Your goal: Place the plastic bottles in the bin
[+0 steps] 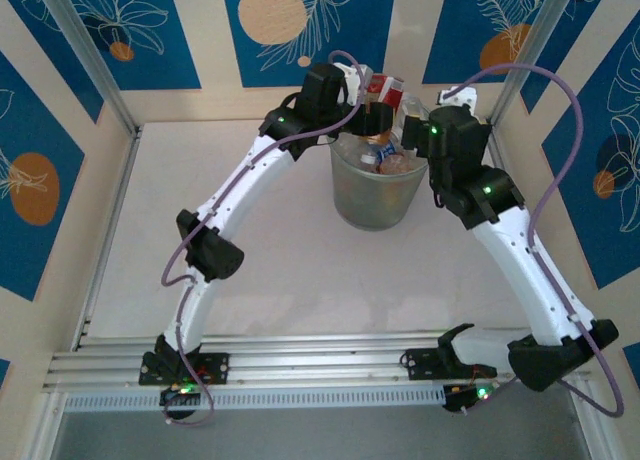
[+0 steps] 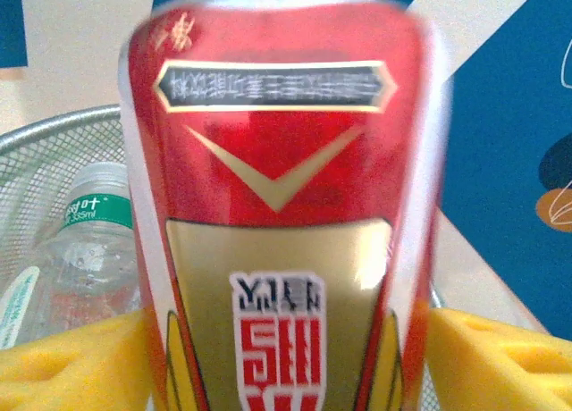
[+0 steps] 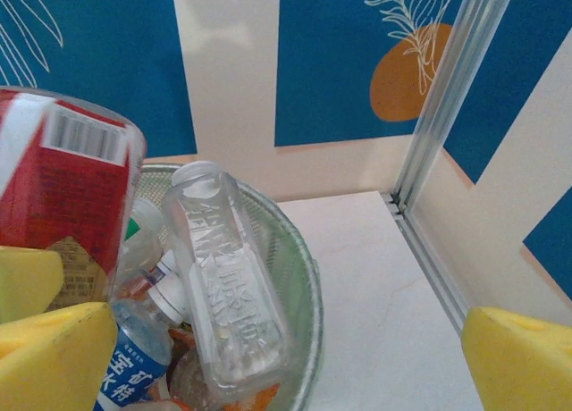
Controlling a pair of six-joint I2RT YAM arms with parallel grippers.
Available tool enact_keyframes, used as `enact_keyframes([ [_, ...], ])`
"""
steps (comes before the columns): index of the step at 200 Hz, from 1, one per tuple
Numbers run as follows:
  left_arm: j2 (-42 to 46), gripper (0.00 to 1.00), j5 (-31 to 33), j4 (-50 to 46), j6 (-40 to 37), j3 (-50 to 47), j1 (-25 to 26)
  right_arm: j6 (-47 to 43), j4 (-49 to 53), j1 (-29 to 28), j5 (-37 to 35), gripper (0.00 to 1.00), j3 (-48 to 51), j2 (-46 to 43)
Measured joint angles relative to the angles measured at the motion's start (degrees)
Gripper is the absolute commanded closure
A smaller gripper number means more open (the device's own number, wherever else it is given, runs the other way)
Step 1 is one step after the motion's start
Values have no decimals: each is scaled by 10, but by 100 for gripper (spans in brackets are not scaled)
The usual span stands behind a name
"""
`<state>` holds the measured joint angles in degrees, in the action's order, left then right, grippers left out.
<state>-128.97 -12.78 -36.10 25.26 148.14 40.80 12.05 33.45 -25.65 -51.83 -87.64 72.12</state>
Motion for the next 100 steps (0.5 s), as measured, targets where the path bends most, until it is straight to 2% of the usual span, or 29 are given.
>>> enact_keyframes([
  [100, 0, 17, 36, -10, -1, 0, 0, 19, 0, 14, 10, 2, -14, 43],
])
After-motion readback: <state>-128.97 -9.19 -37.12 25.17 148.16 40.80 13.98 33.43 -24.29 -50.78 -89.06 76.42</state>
